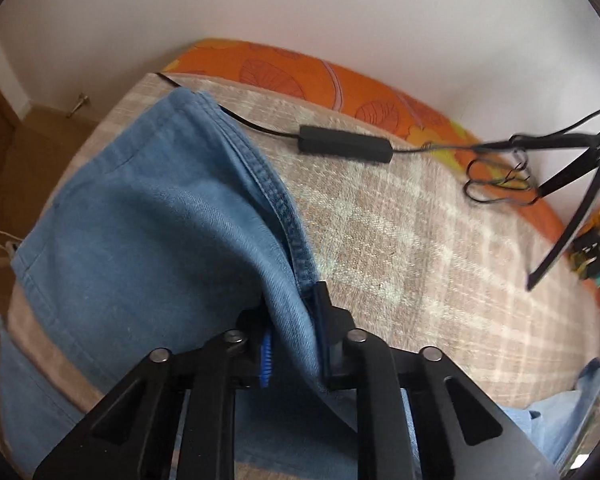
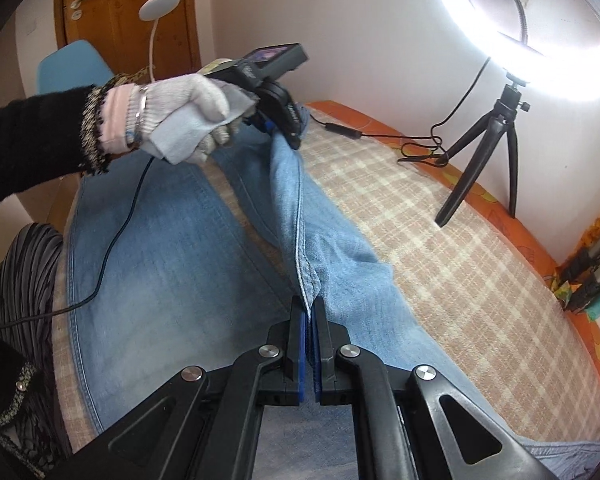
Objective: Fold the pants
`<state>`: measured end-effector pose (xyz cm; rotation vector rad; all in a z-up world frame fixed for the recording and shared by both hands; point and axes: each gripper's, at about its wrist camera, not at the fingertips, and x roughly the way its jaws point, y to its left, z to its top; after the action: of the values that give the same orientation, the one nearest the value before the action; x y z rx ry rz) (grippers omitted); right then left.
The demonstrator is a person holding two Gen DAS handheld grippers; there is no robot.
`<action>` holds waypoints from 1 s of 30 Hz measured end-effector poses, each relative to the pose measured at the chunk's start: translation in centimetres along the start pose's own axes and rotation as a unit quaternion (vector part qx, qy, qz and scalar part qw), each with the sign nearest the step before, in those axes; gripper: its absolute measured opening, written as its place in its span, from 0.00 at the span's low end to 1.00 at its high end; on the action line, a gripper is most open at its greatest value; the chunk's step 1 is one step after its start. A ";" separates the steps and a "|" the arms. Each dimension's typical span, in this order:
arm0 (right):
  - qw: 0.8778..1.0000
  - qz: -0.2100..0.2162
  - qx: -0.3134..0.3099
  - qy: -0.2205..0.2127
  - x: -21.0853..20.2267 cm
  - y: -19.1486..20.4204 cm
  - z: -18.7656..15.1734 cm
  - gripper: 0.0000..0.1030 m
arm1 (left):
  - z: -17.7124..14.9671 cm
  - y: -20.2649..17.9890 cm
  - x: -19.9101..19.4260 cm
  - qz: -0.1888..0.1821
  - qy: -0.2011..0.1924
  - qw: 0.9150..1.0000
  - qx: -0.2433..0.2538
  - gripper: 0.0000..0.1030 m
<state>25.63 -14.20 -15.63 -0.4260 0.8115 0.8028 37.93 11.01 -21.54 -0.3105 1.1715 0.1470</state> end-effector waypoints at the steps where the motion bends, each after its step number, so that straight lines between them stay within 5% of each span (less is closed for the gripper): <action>1: 1.000 -0.002 0.000 -0.001 -0.3 0.1 0.1 0.00 | -0.4 0.5 -0.8 -0.001 -0.012 1.000 0.002 0.09; 14: 0.998 0.001 -0.052 0.024 -5.8 5.7 -0.8 0.00 | -8.1 3.3 -9.8 -0.047 -0.096 0.994 -0.019 0.07; 24: 0.995 0.032 -0.056 0.081 -6.6 10.7 -5.7 0.00 | -16.0 6.9 -10.6 -0.053 -0.036 0.998 -0.018 0.12; 30: 0.993 0.029 -0.047 0.102 -5.0 12.0 -7.5 0.00 | -16.8 7.6 -13.0 -0.026 -0.057 0.998 -0.011 0.21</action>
<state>10.66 -13.55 -16.94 -0.5765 0.9812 0.8628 16.08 13.55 -16.73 -0.3470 1.0482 0.1293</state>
